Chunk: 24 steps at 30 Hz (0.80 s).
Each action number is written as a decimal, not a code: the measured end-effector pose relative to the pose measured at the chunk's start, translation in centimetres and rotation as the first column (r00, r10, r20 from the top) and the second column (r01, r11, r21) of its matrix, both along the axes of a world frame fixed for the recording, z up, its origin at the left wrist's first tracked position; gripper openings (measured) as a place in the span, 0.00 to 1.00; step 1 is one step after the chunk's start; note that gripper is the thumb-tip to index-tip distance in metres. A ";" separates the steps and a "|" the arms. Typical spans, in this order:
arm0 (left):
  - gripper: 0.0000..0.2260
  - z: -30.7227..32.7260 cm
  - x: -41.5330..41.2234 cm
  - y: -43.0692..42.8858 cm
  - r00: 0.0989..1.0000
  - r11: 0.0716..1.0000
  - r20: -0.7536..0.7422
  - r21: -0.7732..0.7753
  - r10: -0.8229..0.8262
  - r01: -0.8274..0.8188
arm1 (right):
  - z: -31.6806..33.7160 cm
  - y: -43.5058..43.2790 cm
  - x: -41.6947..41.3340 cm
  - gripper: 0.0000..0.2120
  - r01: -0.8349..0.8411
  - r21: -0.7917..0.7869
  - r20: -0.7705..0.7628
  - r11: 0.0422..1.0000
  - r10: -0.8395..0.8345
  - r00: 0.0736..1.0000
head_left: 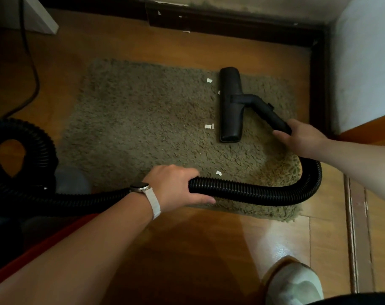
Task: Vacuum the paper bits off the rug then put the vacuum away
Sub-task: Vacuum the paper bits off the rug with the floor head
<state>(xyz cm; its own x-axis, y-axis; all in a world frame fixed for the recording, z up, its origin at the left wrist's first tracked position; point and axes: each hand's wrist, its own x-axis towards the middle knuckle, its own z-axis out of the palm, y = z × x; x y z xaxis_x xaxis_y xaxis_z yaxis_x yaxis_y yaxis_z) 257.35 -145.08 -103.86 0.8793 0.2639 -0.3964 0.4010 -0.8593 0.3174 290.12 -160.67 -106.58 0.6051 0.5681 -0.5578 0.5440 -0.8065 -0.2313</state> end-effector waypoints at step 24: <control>0.28 0.1 0.2 1.0 0.999 0.999 -0.033 0.033 -0.013 0.014 | 0.5 2.2 -1.7 0.13 -0.368 -0.050 -0.003 0.928 0.369 0.930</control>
<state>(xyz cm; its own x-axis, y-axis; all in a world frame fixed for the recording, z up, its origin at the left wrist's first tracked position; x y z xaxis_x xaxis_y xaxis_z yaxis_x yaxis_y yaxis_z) 257.54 -144.13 -103.79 0.8695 0.2657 -0.4164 0.3993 -0.8743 0.2759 288.43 -158.48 -106.06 0.3619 0.7242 -0.5870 0.8065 -0.5590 -0.1925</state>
